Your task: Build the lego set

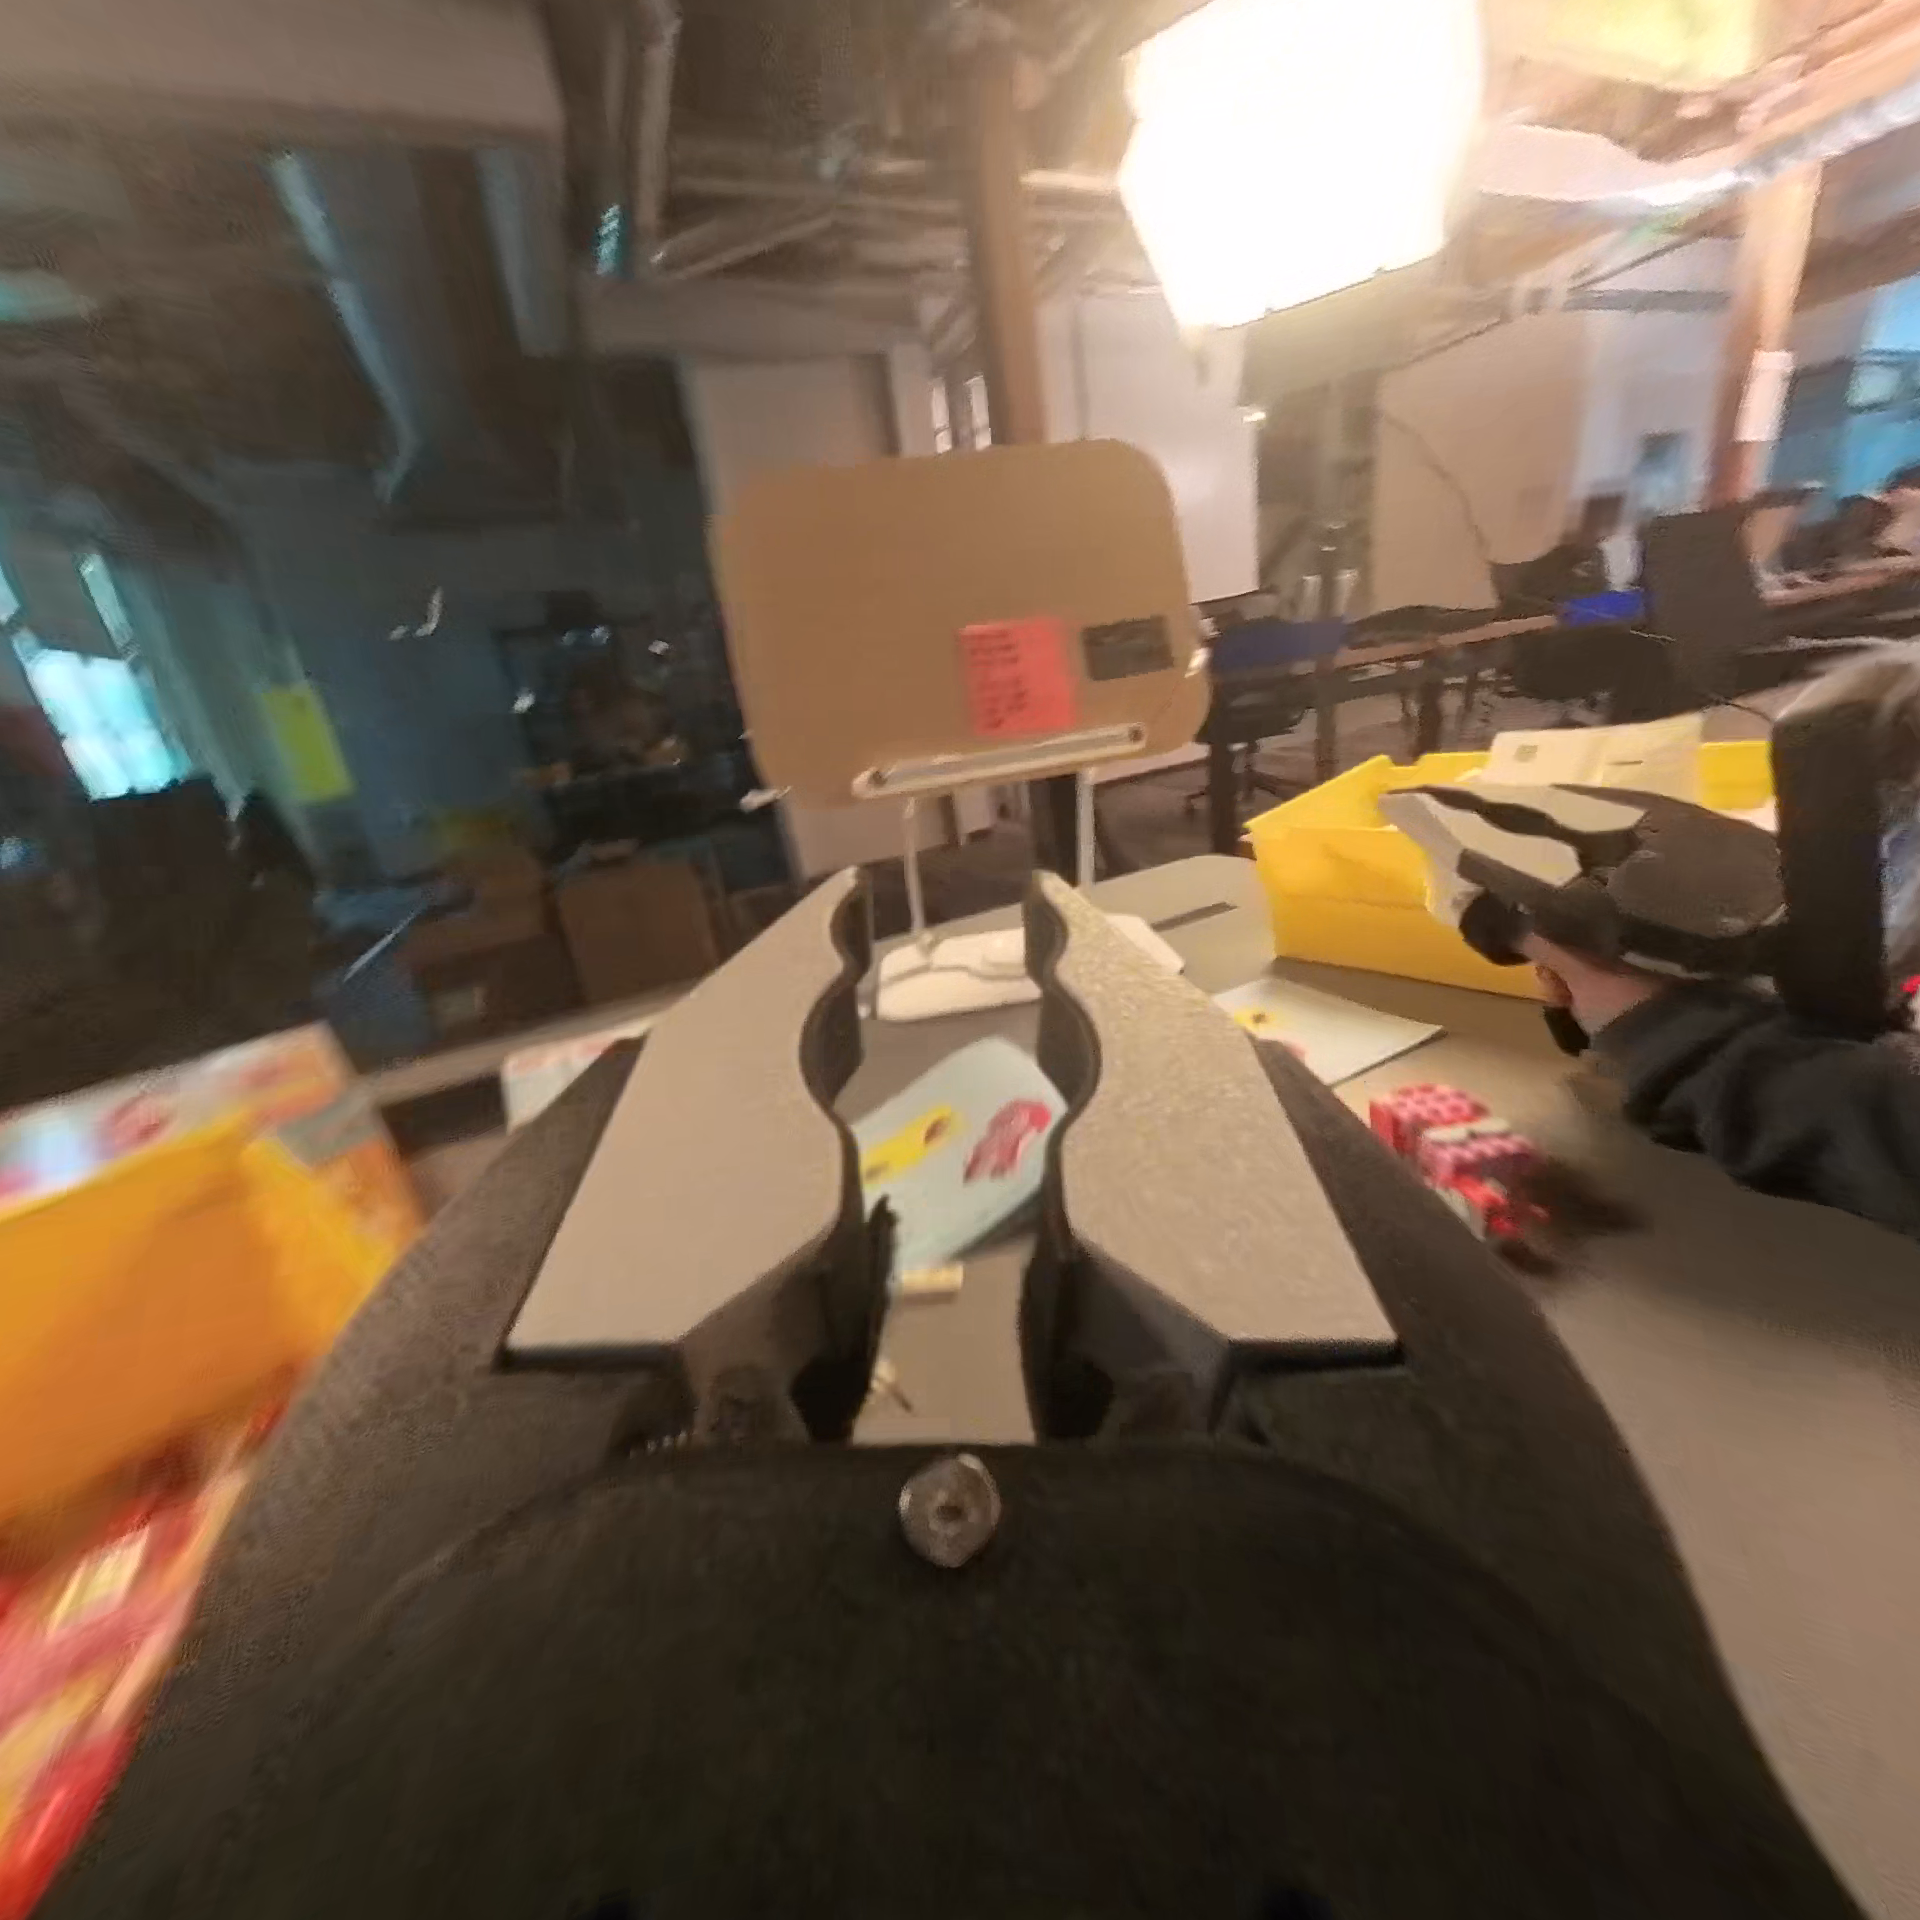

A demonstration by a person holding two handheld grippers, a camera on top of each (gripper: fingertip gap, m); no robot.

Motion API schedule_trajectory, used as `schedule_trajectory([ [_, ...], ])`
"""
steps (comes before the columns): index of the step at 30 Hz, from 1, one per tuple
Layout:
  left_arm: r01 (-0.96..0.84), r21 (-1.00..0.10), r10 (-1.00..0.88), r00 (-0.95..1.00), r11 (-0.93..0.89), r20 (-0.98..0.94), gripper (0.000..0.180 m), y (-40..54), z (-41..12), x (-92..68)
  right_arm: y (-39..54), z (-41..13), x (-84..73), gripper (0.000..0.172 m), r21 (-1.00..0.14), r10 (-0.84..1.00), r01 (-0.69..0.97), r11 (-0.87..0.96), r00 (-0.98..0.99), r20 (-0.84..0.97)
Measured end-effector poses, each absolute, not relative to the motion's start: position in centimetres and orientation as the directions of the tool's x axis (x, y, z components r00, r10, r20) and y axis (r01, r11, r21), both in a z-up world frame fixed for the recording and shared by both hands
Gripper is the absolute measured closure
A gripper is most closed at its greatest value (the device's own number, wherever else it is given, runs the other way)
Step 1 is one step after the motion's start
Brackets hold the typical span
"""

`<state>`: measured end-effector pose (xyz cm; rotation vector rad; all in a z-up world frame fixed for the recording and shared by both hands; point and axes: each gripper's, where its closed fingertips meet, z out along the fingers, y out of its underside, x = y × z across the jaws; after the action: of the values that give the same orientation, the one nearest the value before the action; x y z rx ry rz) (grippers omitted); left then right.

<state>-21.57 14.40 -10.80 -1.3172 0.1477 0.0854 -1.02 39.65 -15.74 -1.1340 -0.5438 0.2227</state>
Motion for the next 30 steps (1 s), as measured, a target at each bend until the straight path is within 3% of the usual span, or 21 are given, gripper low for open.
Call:
schedule_trajectory([
  [2, -0.184, -0.946, -0.076, 0.974, 0.265, -0.211, 0.163, 18.6, -10.0, -20.7, 39.4, -15.7, -1.3, 0.171, -0.901, 0.466, 0.085, 0.425, 0.833, 0.298],
  [6, -0.231, -0.936, -0.118, 0.956, 0.264, -0.269, 0.163, 24.7, -10.9, -20.8, 38.7, -16.9, -3.2, 0.172, -0.935, 0.628, 0.034, 0.352, 0.732, 0.263],
  [10, -0.224, -0.953, -0.188, 0.946, 0.202, -0.263, 0.179, 25.7, -14.2, -21.1, 39.6, -16.6, -2.0, 0.172, -0.914, 0.512, 0.091, 0.396, 0.804, 0.302],
  [13, -0.294, -0.895, -0.092, 0.935, 0.336, -0.342, 0.18, 23.7, -14.0, -21.9, 39.7, -16.8, -1.9, 0.172, -0.886, 0.424, 0.193, 0.422, 0.821, 0.381],
  [18, -0.309, -0.897, -0.04, 0.94, 0.315, -0.338, 0.18, 23.9, -14.4, -23.1, 41.6, -19.3, -2.9, 0.172, -0.893, 0.417, 0.336, 0.299, 0.796, 0.439],
  [23, -0.291, -0.91, -0.033, 0.949, 0.295, -0.315, 0.18, 24.0, -14.9, -24.1, 41.5, -20.9, -4.7, 0.172, -0.837, 0.448, 0.458, 0.301, 0.706, 0.548],
  [26, -0.243, -0.922, -0.05, 0.962, 0.301, -0.27, 0.18, 23.9, -14.3, -24.3, 41.2, -19.9, -4.1, 0.172, -0.847, 0.421, 0.415, 0.333, 0.738, 0.527],
  [30, -0.338, -0.881, -0.068, 0.923, 0.331, -0.379, 0.18, 24.0, -13.8, -22.5, 39.3, -17.5, -4.0, 0.172, -0.812, 0.381, 0.349, 0.468, 0.75, 0.541],
])
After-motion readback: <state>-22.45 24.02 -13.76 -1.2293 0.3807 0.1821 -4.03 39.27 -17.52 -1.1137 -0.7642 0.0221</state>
